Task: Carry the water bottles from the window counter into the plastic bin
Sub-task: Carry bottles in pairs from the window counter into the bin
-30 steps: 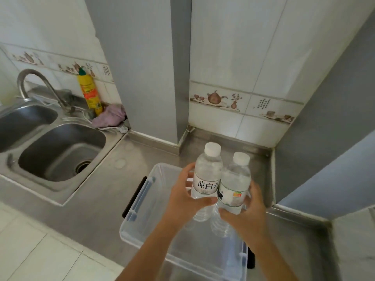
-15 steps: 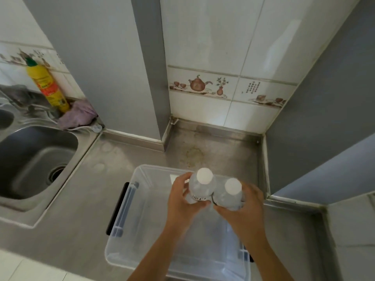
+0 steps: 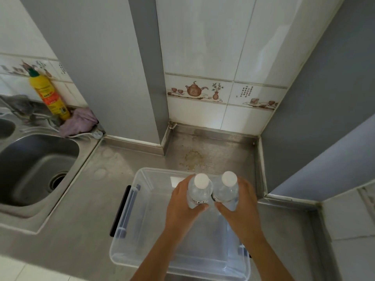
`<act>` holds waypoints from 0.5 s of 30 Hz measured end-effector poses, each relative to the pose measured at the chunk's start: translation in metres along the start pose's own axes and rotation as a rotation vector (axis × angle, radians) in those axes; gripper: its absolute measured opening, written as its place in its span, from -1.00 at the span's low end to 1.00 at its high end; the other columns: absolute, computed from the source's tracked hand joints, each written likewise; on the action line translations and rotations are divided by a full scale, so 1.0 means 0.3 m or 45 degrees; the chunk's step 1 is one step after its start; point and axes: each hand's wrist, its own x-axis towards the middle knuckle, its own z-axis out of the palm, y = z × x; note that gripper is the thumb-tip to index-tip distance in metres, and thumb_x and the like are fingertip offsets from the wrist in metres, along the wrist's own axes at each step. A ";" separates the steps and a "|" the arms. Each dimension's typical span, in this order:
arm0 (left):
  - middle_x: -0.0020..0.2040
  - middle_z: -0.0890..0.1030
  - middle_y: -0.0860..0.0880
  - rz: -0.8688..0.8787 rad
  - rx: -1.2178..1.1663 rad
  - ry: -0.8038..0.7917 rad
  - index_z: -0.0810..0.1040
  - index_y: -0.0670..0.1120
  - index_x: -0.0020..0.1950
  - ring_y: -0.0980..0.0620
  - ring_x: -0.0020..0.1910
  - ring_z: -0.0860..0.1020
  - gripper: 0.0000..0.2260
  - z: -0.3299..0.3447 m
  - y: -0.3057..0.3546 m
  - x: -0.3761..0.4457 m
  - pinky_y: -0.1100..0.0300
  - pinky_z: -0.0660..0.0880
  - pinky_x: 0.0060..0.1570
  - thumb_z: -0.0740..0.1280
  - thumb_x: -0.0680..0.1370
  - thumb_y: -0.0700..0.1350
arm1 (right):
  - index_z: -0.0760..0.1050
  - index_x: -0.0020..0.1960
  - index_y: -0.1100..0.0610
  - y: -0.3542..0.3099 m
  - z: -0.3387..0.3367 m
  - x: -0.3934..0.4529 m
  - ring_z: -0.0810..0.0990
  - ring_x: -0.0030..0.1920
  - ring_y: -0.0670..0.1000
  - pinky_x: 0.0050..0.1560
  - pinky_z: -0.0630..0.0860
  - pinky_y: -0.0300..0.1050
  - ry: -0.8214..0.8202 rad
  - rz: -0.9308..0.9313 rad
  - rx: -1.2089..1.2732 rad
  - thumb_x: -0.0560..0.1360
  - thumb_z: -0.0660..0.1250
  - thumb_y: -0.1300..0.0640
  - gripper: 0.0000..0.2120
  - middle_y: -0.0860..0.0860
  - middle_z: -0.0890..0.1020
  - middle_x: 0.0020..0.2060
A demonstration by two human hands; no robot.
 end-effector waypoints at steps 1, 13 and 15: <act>0.27 0.49 0.23 -0.022 -0.004 -0.007 0.33 0.29 0.31 0.14 0.30 0.46 -0.31 -0.004 0.000 -0.007 0.19 0.43 0.25 0.59 0.31 -0.03 | 0.21 0.32 -0.22 -0.002 -0.010 -0.008 0.37 0.30 -0.04 0.29 0.41 0.15 -0.017 0.008 0.003 0.31 0.55 0.12 -0.25 -0.19 0.34 0.25; 0.35 0.55 0.00 0.358 0.659 0.236 0.48 -0.01 0.40 -0.06 0.30 0.53 -0.48 -0.137 0.158 -0.247 -0.05 0.49 0.21 0.08 0.56 0.21 | 0.34 0.42 0.02 -0.108 -0.213 -0.207 0.30 0.44 0.11 0.36 0.11 -0.05 -0.022 -0.150 -0.557 0.51 0.24 -0.12 -0.48 0.04 0.34 0.45; 0.33 0.57 0.02 0.396 0.713 0.241 0.51 0.02 0.36 -0.05 0.31 0.53 -0.51 -0.163 0.180 -0.301 -0.05 0.47 0.21 0.05 0.58 0.20 | 0.35 0.41 0.01 -0.138 -0.250 -0.271 0.33 0.42 0.10 0.38 0.19 -0.03 0.031 -0.221 -0.608 0.55 0.21 -0.08 -0.54 0.02 0.38 0.43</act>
